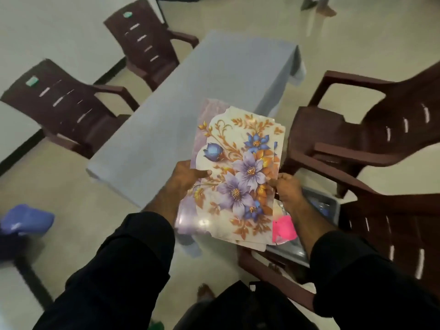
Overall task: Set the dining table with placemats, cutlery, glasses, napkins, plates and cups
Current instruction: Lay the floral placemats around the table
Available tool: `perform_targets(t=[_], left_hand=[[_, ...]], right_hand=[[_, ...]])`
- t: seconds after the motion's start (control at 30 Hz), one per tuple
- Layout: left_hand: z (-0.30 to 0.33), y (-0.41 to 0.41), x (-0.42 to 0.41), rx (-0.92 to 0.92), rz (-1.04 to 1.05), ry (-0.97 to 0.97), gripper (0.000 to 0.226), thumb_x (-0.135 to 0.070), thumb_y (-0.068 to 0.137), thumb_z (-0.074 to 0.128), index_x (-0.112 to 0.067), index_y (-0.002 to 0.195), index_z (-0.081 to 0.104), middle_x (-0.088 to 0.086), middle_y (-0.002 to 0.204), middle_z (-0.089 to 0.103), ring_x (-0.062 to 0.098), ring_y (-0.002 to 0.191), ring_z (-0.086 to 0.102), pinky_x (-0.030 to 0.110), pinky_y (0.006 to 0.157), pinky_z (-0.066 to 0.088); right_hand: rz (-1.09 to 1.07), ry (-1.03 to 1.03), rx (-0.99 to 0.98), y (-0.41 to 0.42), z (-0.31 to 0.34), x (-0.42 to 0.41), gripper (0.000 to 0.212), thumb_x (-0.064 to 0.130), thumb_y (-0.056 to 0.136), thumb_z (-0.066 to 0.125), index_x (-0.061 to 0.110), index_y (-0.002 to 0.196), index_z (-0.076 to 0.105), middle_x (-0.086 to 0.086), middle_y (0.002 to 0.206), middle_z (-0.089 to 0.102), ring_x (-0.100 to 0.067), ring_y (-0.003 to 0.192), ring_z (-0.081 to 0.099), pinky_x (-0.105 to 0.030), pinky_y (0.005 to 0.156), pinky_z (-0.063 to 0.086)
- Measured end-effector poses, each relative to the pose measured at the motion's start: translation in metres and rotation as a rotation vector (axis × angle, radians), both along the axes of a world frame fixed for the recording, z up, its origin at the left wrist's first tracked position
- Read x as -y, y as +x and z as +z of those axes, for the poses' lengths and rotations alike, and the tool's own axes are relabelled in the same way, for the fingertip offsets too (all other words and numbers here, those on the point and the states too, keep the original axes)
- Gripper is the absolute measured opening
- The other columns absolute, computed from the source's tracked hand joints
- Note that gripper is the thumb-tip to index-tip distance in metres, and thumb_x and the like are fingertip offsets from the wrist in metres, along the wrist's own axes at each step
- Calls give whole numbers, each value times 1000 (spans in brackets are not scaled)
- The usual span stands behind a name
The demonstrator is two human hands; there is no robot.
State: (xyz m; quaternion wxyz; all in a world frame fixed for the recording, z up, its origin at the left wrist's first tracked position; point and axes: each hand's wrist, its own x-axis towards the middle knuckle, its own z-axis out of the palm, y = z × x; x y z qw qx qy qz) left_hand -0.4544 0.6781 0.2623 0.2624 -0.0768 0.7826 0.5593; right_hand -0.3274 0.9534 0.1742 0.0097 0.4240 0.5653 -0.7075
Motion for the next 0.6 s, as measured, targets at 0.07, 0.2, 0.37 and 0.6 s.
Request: perform_targets(t=[0.07,0.2,0.37,0.6], left_hand=[[-2,4,43,29,80,22,24,1,81,89,-11,100,79,4,90,83,13,72,79,23,57,60],[-24,5,136,113,141,35,21,-1,94,76,-14,110,76,3,90,82,10,69,78,25,56,58],[-48,-3,240,113,128,219,37,9,94,68,-7,127,72,18,115,79,41,103,78,47,80,66],[-51,-46,310,25,130,82,23,-11,98,76,-12,121,76,11,108,82,32,95,80,46,83,65]], right_hand=[[44,20,9,-16,6,34,21,-13,81,74,7,81,72,-5,68,73,-20,58,68,-29,50,56],[152,59,7,-42,4,102,18,-13,77,75,5,82,76,-17,81,76,-29,71,69,-44,69,59],[125,84,4,-64,-10,185,23,16,67,85,11,89,80,-14,88,80,-32,82,74,-52,82,62],[-18,59,55,-71,2,275,27,21,80,89,6,99,77,-11,89,80,-32,84,77,-46,77,65]])
